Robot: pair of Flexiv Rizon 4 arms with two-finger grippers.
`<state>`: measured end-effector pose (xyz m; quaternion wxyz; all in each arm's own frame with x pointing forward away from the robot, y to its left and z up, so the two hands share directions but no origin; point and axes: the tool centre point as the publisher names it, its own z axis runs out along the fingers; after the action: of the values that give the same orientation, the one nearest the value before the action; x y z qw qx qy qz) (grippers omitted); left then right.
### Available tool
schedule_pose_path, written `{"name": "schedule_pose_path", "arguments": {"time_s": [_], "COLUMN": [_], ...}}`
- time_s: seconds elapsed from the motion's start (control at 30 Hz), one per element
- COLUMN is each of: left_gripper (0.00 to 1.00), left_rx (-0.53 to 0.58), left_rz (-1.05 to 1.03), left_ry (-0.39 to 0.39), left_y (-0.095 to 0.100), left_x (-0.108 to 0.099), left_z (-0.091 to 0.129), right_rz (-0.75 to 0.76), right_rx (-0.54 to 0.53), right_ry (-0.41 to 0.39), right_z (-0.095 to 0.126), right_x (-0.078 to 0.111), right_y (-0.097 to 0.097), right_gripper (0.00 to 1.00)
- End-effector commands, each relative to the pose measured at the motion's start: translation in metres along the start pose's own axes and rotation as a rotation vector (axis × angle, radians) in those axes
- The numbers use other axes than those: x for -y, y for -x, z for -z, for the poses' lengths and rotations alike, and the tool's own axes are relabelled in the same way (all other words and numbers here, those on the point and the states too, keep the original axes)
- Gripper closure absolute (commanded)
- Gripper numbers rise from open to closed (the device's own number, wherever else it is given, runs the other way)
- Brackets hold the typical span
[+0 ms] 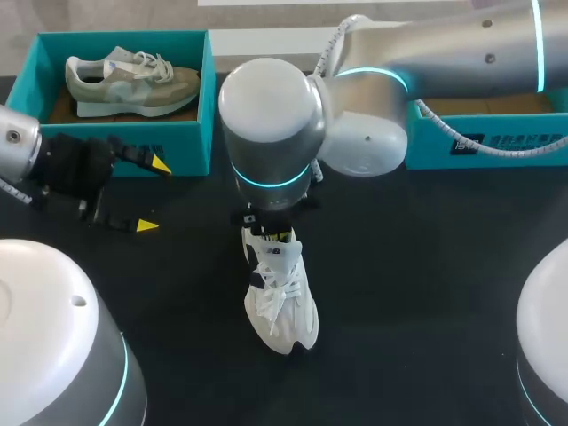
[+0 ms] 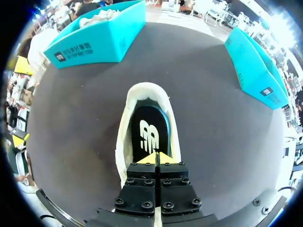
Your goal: Take the shoe out of the shoebox, open the shoe tongue, remove and reinsert the insole, then place the shoe into the shoebox
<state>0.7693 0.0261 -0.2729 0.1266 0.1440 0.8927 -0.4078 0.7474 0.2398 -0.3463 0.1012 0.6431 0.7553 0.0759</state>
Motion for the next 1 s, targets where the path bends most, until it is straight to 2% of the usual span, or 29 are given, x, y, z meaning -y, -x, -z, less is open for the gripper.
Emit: {"name": "schedule_pose_path", "arguments": {"time_s": [0.03, 0.43, 0.87, 1.0], "left_gripper": [0.00, 0.00, 0.00, 0.00], "left_rx": [-0.002, -0.002, -0.002, -0.002], "left_rz": [0.000, 0.000, 0.000, 0.000], "left_ry": [0.003, 0.003, 0.003, 0.003], "left_y": [0.000, 0.000, 0.000, 0.000], "left_x": [0.000, 0.000, 0.000, 0.000], "left_z": [0.000, 0.000, 0.000, 0.000], "right_rz": [-0.002, 0.024, 0.083, 0.097], "right_rx": [0.010, 0.061, 0.008, -0.002], "right_ry": [-0.015, -0.065, -0.111, -0.117], "right_z": [-0.001, -0.007, -0.050, -0.051], "right_x": [0.002, 0.008, 0.004, 0.003], "right_y": [-0.003, -0.004, -0.005, -0.006], "right_gripper": [1.00, 1.00, 1.00, 1.00]}}
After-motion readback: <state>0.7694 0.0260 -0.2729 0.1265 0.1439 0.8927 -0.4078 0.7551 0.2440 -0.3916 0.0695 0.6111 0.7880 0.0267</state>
